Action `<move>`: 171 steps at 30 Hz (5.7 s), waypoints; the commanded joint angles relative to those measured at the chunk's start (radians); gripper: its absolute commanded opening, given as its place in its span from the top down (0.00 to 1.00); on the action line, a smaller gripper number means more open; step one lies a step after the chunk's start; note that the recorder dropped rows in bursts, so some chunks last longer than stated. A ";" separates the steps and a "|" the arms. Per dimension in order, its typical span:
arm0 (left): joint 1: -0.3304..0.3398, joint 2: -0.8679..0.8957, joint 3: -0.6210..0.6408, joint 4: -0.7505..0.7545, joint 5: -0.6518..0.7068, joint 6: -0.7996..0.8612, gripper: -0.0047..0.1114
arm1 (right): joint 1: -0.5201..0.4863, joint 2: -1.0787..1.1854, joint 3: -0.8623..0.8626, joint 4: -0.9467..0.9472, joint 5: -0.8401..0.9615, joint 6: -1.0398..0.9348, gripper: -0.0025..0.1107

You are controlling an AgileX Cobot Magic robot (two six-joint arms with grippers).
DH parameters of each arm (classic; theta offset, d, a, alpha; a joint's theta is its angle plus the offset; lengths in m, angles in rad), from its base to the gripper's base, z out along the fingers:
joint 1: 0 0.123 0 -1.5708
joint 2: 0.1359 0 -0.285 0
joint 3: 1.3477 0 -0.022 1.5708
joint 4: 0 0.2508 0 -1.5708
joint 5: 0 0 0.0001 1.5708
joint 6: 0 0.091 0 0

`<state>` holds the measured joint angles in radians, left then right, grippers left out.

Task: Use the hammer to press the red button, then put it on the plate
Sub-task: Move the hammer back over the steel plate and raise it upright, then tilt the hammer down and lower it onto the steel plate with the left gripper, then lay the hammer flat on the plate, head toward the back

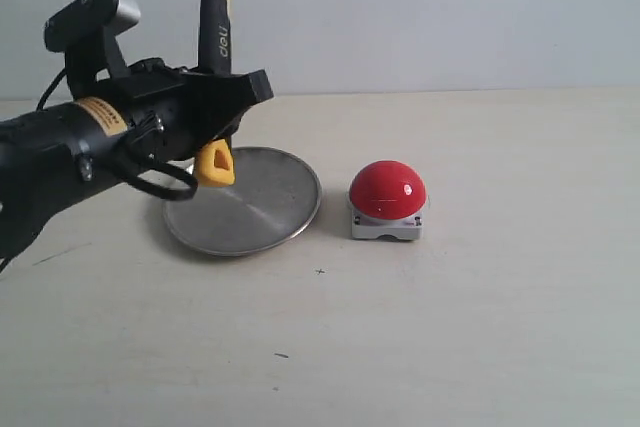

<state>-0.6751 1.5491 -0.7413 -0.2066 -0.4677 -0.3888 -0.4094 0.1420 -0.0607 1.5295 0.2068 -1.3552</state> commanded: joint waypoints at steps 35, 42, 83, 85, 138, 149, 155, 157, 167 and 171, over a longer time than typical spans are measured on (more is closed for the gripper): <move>0.397 0.153 0.054 1.135 -0.356 -1.190 0.96 | -0.005 -0.004 0.004 -0.002 0.004 -0.005 0.98; 0.397 0.170 0.054 1.172 -0.319 -1.265 0.96 | -0.005 -0.004 0.004 -0.002 0.004 -0.005 0.98; 0.320 0.486 -0.153 1.004 -0.396 -1.406 0.96 | -0.005 -0.004 0.004 -0.002 0.004 -0.004 0.98; 0.315 0.493 -0.158 1.001 -0.396 -1.406 0.96 | -0.005 -0.004 0.004 -0.002 0.004 -0.004 0.98; 0.315 0.568 -0.158 1.050 -0.336 -1.427 0.55 | -0.005 -0.004 0.004 -0.002 -0.008 -0.004 0.98; 0.339 0.566 -0.156 1.122 -0.349 -1.446 0.55 | -0.005 -0.004 0.004 -0.002 -0.008 -0.004 0.98; 0.402 0.565 -0.118 1.145 -0.422 -1.450 0.55 | -0.005 -0.004 0.004 -0.002 -0.008 -0.004 0.98; 0.421 0.560 -0.104 1.153 -0.431 -1.445 0.55 | -0.005 -0.004 0.004 -0.002 -0.008 -0.004 0.98; 0.435 0.558 -0.081 1.168 -0.492 -1.444 0.55 | -0.005 -0.004 0.004 -0.002 -0.008 -0.004 0.98; 0.437 0.558 -0.081 1.170 -0.519 -1.444 0.55 | -0.005 -0.004 0.004 -0.002 -0.008 -0.004 0.98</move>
<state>-0.2423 2.1197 -0.8271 0.9606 -0.9501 -1.8355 -0.4094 0.1420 -0.0607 1.5295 0.1996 -1.3552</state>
